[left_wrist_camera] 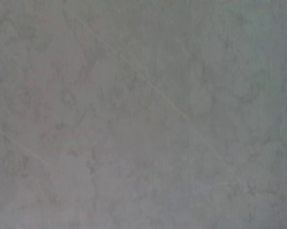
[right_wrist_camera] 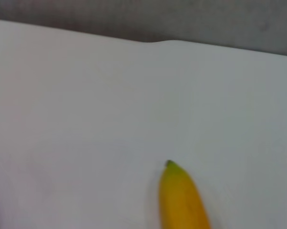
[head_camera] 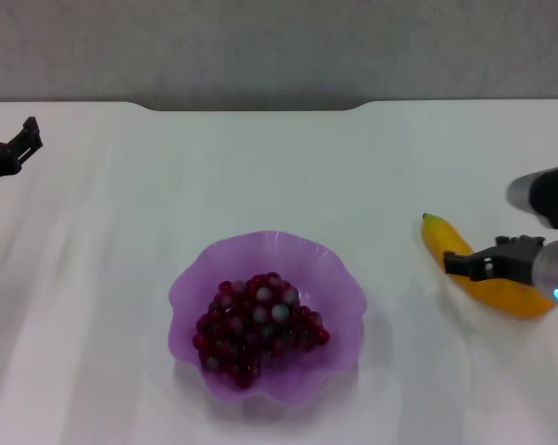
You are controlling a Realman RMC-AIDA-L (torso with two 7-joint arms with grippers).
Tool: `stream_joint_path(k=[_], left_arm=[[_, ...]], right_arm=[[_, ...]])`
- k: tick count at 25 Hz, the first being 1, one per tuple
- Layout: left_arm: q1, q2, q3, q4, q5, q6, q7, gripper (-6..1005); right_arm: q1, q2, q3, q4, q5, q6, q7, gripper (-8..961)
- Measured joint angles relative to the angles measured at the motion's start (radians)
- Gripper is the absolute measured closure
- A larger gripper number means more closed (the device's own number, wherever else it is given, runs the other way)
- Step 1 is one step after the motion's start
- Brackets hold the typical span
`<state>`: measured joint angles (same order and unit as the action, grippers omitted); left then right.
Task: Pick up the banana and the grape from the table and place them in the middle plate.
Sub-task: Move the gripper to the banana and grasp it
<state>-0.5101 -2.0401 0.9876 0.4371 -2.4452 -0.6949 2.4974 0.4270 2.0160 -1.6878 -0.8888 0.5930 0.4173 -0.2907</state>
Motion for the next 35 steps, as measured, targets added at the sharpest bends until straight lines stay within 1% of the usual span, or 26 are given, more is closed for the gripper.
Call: stream_joint_path(k=[3, 28, 33, 35], left_arm=[[-0.001, 0.001, 0.0, 0.0, 0.0, 0.0, 0.0, 107], [0.01, 0.002, 0.0, 0.0, 0.0, 0.0, 0.0, 107], [0.01, 0.002, 0.0, 0.0, 0.0, -0.005, 0.0, 107], [0.011, 0.002, 0.0, 0.0, 0.0, -0.006, 0.0, 107]], right_arm=[[0.013, 0.001, -0.052, 0.031, 0.001, -0.023, 0.033, 78], [0.021, -0.003, -0.05, 0.096, -0.008, -0.024, 0.042, 77], [0.022, -0.003, -0.05, 0.096, -0.007, -0.027, 0.045, 144], [0.021, -0.003, -0.048, 0.096, -0.004, -0.032, 0.046, 185]])
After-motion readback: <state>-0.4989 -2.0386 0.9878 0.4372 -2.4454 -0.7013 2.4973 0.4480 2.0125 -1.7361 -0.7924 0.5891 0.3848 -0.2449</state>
